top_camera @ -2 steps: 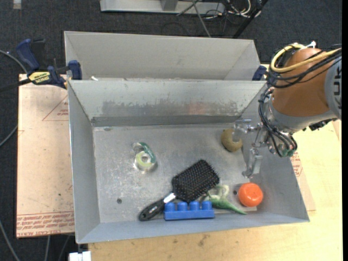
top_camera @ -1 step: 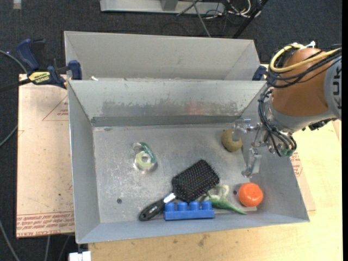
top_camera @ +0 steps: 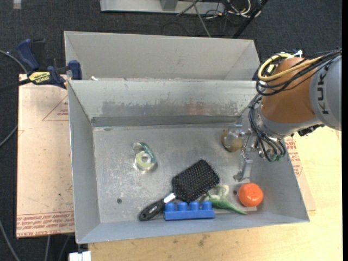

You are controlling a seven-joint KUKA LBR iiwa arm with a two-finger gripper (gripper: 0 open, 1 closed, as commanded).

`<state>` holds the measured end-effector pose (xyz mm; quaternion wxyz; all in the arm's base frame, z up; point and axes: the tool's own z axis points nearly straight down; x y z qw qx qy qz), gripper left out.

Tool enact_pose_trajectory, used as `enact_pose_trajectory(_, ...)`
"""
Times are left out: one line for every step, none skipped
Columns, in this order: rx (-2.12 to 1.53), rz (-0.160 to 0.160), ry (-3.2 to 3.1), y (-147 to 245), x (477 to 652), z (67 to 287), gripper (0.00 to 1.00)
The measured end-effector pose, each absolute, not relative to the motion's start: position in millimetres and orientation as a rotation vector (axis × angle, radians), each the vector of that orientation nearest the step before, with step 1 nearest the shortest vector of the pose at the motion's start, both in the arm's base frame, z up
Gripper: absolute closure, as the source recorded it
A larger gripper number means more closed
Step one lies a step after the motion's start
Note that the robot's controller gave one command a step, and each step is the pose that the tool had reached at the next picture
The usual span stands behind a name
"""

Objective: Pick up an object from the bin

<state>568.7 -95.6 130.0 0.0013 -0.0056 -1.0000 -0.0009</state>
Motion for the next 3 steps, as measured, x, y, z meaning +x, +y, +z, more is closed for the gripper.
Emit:
enact_pose_trajectory(-0.061, 0.003, -3.151, -58, 556.4, 119, 0.0)
enact_pose_trajectory(-0.063, -0.001, -3.143, -43, 552.9, 108, 0.0)
enact_pose_trajectory(-0.043, -0.003, -3.139, -26, 576.9, 116, 0.0)
